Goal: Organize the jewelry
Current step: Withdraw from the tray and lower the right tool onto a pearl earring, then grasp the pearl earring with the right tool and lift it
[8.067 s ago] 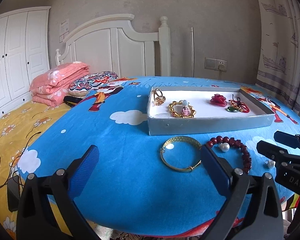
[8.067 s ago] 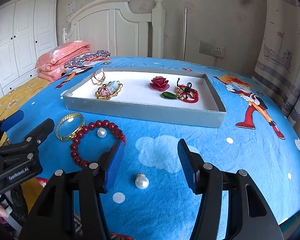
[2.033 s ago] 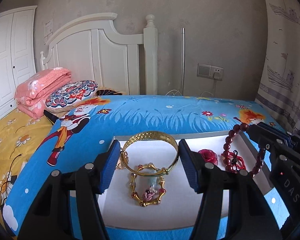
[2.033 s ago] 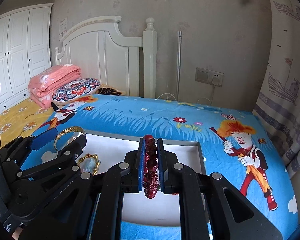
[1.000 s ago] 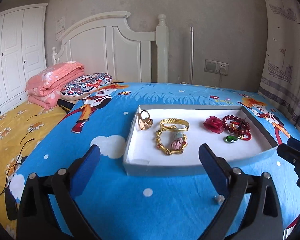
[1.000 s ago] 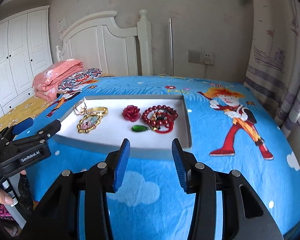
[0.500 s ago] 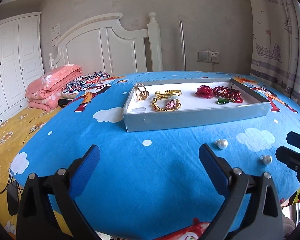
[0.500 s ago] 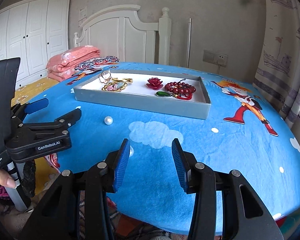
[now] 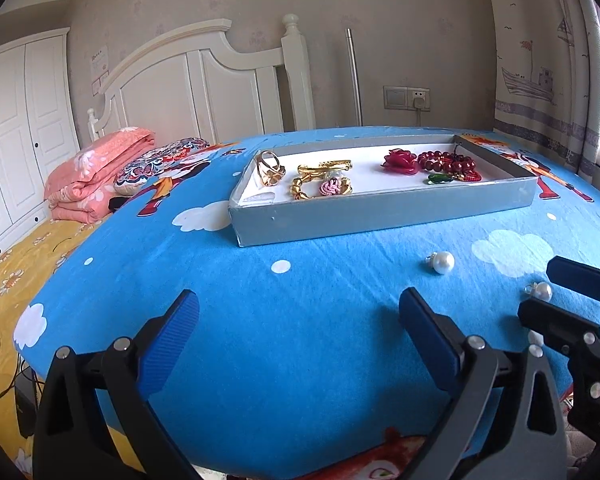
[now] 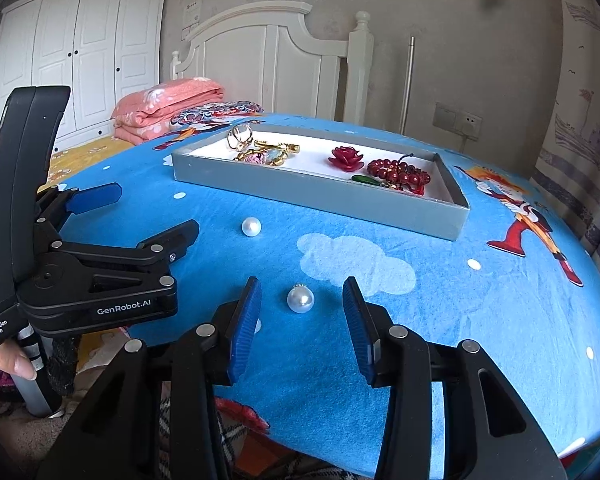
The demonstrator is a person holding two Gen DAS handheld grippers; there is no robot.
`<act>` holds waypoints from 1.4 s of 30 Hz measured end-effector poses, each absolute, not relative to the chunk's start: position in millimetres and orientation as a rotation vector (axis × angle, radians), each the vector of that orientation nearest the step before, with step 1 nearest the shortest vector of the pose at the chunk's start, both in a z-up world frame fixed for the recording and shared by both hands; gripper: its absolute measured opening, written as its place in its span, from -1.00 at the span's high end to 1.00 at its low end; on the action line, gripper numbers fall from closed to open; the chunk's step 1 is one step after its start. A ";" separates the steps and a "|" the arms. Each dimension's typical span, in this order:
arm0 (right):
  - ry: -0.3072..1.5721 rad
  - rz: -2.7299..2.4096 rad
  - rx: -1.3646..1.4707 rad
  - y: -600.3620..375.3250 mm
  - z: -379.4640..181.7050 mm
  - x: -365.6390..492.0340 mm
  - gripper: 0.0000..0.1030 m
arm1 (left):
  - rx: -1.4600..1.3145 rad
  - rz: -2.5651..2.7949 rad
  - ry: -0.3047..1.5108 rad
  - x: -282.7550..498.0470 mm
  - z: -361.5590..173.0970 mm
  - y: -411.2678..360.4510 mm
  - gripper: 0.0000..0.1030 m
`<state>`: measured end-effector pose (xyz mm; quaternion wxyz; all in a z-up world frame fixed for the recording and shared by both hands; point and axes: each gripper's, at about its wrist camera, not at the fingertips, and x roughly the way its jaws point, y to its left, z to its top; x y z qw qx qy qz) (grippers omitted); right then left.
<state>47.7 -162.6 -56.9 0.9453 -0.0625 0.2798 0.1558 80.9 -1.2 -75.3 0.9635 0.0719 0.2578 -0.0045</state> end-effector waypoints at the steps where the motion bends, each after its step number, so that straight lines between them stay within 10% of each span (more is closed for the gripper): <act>1: 0.570 0.325 -0.119 -163.5 -57.2 48.6 0.29 | 0.145 -0.009 0.522 81.2 -75.4 -0.8 -0.90; 9: 0.553 0.350 -0.127 -163.7 -58.5 49.8 0.75 | 0.131 -0.017 0.527 82.6 -76.0 0.8 -0.91; 31: 0.516 0.226 -0.078 -194.7 -51.6 45.8 0.75 | 0.094 -0.154 0.561 94.0 -70.1 -36.6 -0.90; 42: 0.516 0.222 -0.040 -205.5 -52.5 44.7 0.75 | 0.158 -0.125 0.596 108.7 -70.0 -66.5 -0.39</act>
